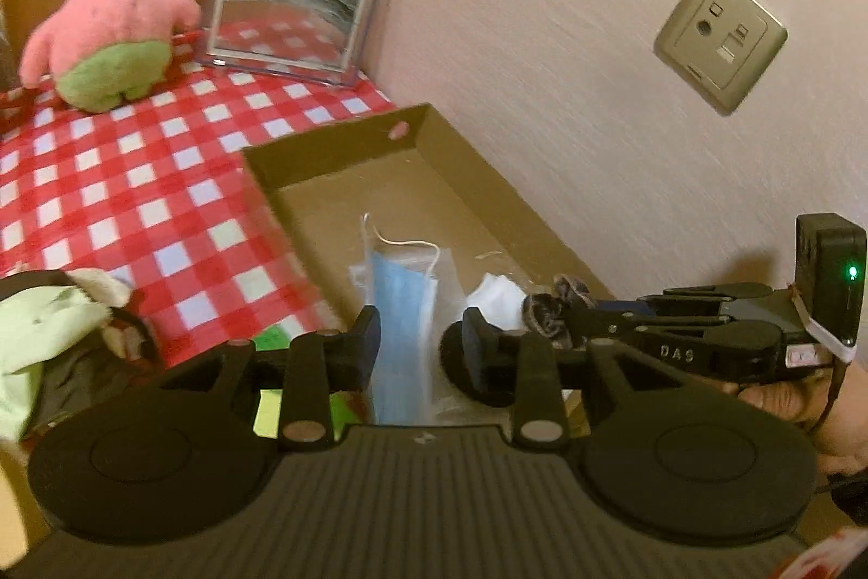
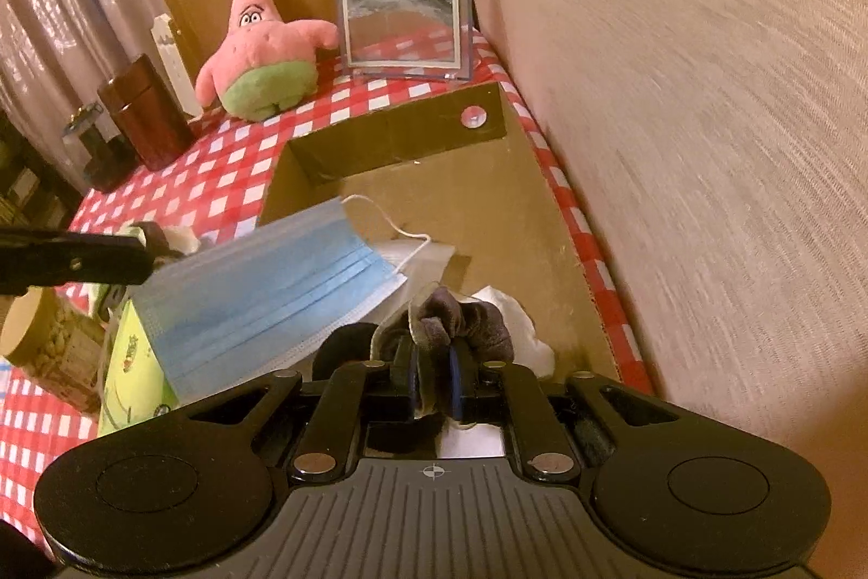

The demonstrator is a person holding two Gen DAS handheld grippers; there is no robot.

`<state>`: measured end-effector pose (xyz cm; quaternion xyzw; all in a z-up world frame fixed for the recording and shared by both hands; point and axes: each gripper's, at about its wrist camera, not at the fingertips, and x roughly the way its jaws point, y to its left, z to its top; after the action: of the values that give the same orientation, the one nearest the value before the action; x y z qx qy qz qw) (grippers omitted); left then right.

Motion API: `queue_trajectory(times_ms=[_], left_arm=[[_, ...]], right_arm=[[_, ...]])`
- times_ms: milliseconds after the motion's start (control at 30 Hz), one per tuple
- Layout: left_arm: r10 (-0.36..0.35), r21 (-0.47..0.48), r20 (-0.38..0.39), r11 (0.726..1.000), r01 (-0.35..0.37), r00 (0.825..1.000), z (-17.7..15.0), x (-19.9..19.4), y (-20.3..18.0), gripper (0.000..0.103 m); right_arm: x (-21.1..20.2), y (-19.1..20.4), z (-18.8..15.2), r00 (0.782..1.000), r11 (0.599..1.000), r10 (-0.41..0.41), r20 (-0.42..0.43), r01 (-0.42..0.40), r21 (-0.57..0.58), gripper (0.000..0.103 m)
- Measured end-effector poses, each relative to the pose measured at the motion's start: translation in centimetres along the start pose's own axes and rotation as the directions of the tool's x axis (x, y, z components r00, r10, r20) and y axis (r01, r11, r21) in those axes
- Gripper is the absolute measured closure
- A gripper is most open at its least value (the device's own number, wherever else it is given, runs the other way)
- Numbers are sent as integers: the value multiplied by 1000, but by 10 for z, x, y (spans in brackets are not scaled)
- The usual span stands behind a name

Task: Organize soft objects
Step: 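Carry the scrunchie and mask over the cardboard box with both grippers, then open both grippers to drop the mask and scrunchie into the box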

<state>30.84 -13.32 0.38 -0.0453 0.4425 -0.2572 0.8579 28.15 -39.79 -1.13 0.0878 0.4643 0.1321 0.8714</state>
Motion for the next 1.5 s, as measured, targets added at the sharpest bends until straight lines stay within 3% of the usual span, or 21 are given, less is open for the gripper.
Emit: queue_trajectory(times_ms=[67,100,300,467,600,700,867,1067,1300,1333,1400,1500], left_arm=[[16,-4,9,1000,-16,1000,-3,-7,4,74],[19,-7,11,1000,-19,1000,-5,-9,6,74],[13,-39,6,999,-13,1000,-13,-11,13,74],[33,-28,18,999,-33,999,-15,-16,15,74],[54,-21,30,998,-54,998,-17,-24,20,72],[87,4,33,996,-87,996,-19,-27,22,71],[125,21,37,992,-125,992,-23,-32,29,71],[121,15,49,992,-122,991,-26,-37,36,71],[114,14,60,993,-115,992,-29,-42,37,70],[115,16,62,993,-116,991,-30,-44,36,70],[113,15,65,993,-114,991,-31,-46,36,69],[113,10,64,993,-114,991,-33,-48,37,69]], right_arm=[[-1,1,0,1000,1000,3,9,-3,3,58],[-2,2,0,1000,1000,6,15,-6,3,55],[-9,14,-4,999,999,-1,44,3,-33,55],[-1,34,-3,995,995,95,25,-94,-41,55],[17,42,-2,973,972,228,-32,-225,70,55],[30,47,-4,958,954,278,-70,-268,132,55],[47,44,-7,942,920,325,-87,-294,258,55],[63,28,-11,924,828,381,-46,-318,461,55],[76,23,-13,935,797,354,-23,-289,531,55],[76,23,-14,934,789,356,-17,-291,541,56],[74,23,-15,937,790,348,-5,-290,540,79],[68,23,-13,940,799,342,7,-294,524,94]])
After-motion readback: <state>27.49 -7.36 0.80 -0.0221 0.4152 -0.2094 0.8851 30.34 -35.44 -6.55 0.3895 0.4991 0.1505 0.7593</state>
